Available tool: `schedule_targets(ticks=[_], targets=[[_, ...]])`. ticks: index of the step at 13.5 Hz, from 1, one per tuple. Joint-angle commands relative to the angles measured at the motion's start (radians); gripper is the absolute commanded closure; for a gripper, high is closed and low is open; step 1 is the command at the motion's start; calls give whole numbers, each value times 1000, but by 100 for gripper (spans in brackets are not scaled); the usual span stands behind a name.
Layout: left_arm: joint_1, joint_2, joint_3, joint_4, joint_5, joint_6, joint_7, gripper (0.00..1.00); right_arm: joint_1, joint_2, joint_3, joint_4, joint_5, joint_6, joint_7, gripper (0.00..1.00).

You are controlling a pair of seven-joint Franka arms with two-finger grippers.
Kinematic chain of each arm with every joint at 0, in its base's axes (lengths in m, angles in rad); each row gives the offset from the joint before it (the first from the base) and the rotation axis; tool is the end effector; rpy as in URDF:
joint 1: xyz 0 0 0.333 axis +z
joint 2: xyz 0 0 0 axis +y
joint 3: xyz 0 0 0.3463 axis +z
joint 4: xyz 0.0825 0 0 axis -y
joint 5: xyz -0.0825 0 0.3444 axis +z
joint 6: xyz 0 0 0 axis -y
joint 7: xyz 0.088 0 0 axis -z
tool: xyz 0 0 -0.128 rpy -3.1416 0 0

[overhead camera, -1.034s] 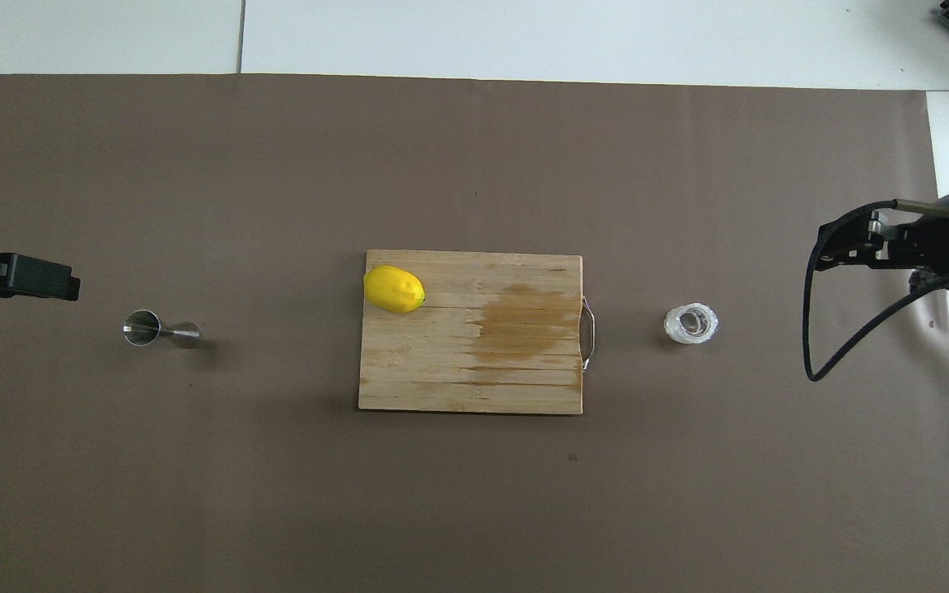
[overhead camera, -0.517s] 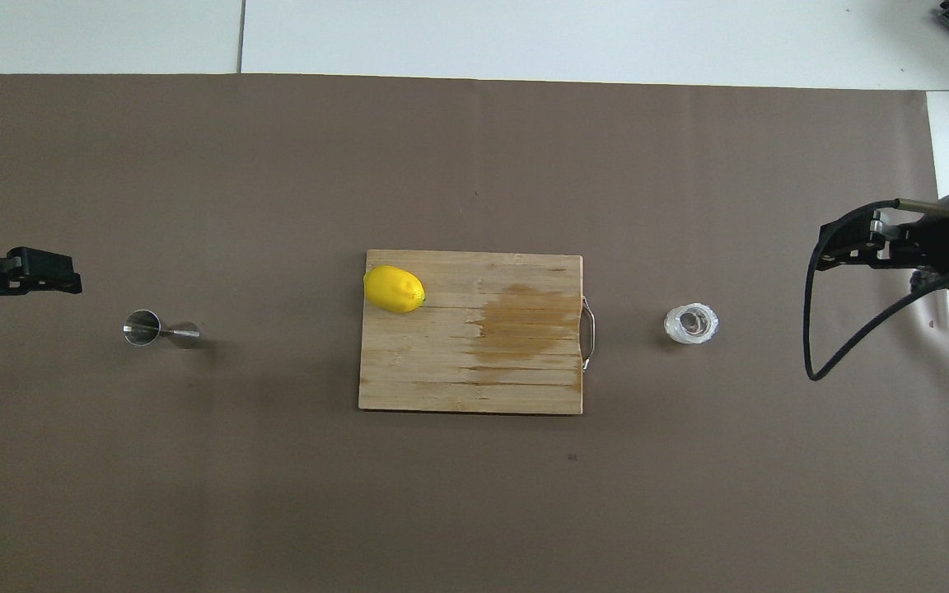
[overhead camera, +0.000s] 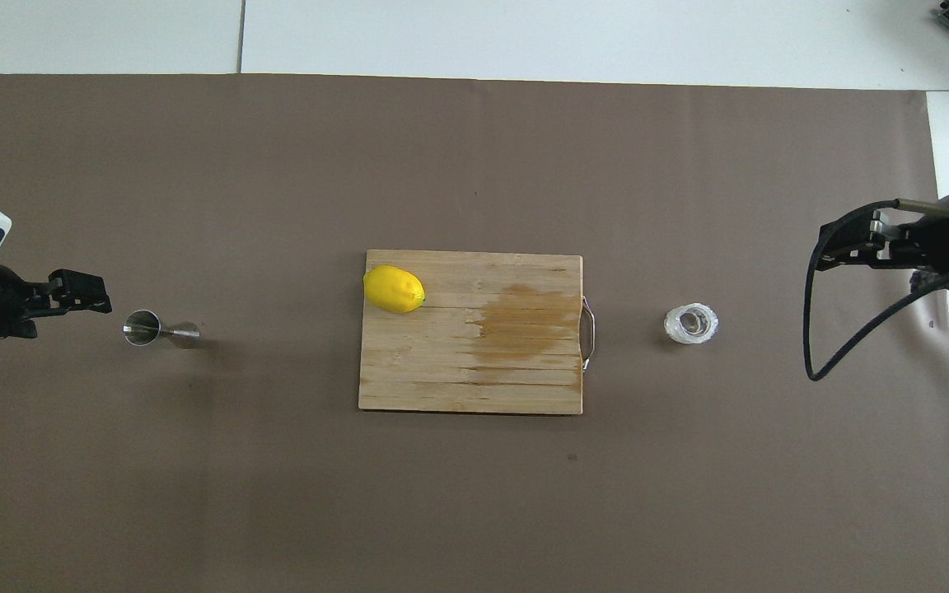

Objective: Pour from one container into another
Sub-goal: 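Move the open left gripper to the metal jigger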

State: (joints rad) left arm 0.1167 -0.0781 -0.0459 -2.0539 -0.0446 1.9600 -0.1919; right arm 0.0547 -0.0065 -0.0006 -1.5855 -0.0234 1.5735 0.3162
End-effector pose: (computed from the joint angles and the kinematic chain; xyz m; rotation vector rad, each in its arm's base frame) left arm 0.4894 0.0304 0.4955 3.0745 0.4335 -0.0281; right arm 0.5120 0.0247 0.6311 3.0909 -0.4072 -0.0017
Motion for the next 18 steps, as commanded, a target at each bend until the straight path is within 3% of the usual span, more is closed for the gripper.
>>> schedule_targets(ticks=[1,5,9,13,18], targets=[[24,-6,-8,-72,-30,69,-50,0,-12,-20,7,-8,5,0,-29,0],[24,-3,-8,-106,-159,86,-156,0,-33,-21,1,-13,5,5,-97,0],[-23,6,-8,-161,-156,197,-207,0,-30,-21,2,-16,4,6,-126,0],[-23,20,-8,-180,-155,224,-239,0,-18,-41,13,-50,4,11,-174,0],[-23,34,-8,-181,-155,235,-487,0,-29,-58,13,-87,0,33,-177,0]])
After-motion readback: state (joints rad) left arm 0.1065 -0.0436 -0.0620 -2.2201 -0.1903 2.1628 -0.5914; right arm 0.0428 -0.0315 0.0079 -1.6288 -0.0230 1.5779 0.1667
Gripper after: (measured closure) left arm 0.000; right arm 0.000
